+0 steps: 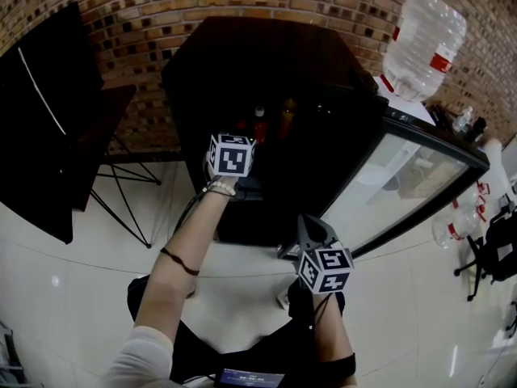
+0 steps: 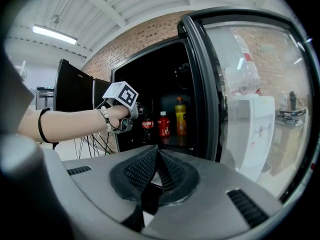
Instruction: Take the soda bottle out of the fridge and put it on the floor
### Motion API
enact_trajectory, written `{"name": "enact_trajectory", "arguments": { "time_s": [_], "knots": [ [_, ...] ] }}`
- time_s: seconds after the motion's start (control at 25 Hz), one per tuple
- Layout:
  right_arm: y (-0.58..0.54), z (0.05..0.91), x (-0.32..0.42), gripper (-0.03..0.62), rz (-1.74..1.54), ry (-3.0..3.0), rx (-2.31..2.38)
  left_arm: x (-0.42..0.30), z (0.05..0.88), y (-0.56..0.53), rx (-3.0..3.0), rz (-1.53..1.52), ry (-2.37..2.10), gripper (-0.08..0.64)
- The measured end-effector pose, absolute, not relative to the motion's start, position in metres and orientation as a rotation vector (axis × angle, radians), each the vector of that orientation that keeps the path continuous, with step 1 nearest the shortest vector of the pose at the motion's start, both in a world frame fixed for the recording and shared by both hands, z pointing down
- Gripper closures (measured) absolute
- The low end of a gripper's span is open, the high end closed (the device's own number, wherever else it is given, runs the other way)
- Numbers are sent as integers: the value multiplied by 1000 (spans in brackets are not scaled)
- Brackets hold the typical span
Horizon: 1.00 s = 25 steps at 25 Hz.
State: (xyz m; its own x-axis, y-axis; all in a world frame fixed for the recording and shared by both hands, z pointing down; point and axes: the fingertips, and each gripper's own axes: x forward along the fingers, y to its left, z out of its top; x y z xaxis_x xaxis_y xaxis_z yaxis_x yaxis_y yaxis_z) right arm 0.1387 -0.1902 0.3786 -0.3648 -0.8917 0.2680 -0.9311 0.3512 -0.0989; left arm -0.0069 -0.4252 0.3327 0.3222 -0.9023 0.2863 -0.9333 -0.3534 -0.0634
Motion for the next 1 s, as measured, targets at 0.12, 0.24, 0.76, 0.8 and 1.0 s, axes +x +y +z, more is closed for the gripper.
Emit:
{"name": "enact_trajectory", "arguments": {
  "time_s": [0.12, 0.24, 0.76, 0.8, 1.0],
  "knots": [
    [-191, 380, 140, 580, 354, -2438, 1660, -6, 331, -430, 2469, 438, -1728, 387],
    [-190, 381, 142, 580, 352, -2435, 1657, -5, 333, -434, 2461, 470, -1739, 402],
    [-193, 363, 132, 580, 278, -2455, 1629, -3, 312, -382, 2534, 424, -1602, 417],
    [-193, 363, 128, 580, 274, -2458, 1620, -3, 310, -370, 2551, 423, -1578, 417],
    [-188, 374, 107, 580, 250, -2461, 1559, -5, 326, -305, 2611, 428, -1488, 417]
  ]
}}
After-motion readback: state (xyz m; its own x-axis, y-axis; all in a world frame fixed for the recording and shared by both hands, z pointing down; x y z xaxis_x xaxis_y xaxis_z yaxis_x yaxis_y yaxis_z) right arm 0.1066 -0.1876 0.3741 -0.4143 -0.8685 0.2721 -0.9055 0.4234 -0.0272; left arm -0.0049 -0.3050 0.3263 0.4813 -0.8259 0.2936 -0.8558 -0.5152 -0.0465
